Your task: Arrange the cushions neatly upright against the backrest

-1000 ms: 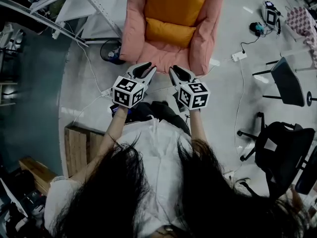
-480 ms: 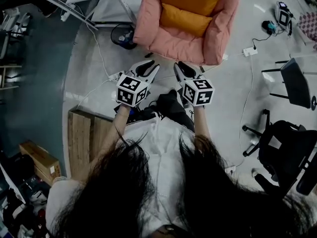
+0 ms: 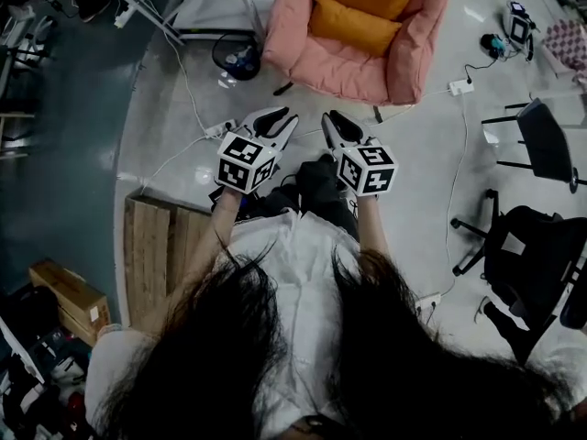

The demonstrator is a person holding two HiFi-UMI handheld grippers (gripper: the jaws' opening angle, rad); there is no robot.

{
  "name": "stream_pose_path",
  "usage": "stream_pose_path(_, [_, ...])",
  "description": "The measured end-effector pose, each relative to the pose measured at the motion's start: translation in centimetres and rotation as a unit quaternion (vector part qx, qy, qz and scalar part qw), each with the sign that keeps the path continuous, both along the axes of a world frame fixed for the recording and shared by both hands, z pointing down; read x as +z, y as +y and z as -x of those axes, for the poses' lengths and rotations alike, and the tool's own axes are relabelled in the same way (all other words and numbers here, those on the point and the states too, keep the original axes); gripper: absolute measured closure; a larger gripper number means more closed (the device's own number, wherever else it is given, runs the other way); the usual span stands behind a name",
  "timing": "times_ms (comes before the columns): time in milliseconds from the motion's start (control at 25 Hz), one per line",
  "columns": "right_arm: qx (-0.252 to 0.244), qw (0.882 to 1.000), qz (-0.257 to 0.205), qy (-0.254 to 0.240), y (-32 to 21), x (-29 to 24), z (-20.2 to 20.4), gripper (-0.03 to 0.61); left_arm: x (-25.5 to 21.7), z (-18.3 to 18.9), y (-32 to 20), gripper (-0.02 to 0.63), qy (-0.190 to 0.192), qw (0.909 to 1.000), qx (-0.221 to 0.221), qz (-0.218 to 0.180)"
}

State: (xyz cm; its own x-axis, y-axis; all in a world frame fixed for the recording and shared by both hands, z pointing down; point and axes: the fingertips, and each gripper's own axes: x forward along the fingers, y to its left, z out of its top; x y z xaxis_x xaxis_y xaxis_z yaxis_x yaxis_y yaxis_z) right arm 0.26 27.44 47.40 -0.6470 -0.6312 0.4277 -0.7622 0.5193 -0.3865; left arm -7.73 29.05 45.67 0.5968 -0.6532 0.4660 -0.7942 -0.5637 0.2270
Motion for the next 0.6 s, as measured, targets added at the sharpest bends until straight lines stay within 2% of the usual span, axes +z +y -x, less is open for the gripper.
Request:
stream_pose_path(280, [0.021, 1.0, -0.008, 0.008, 3.6, -0.5, 1.1, 0.509, -0.2, 1.2, 3.1, 0.51, 0.005, 0.9996, 0.026, -0.008])
stream_pose_path(600, [0.033, 0.999, -0.024, 0.02, 6.3, -1.4, 1.2, 0.512, -1.2, 0.8, 4.8, 0.51, 0.011, 0.9983, 0.049, -0.03])
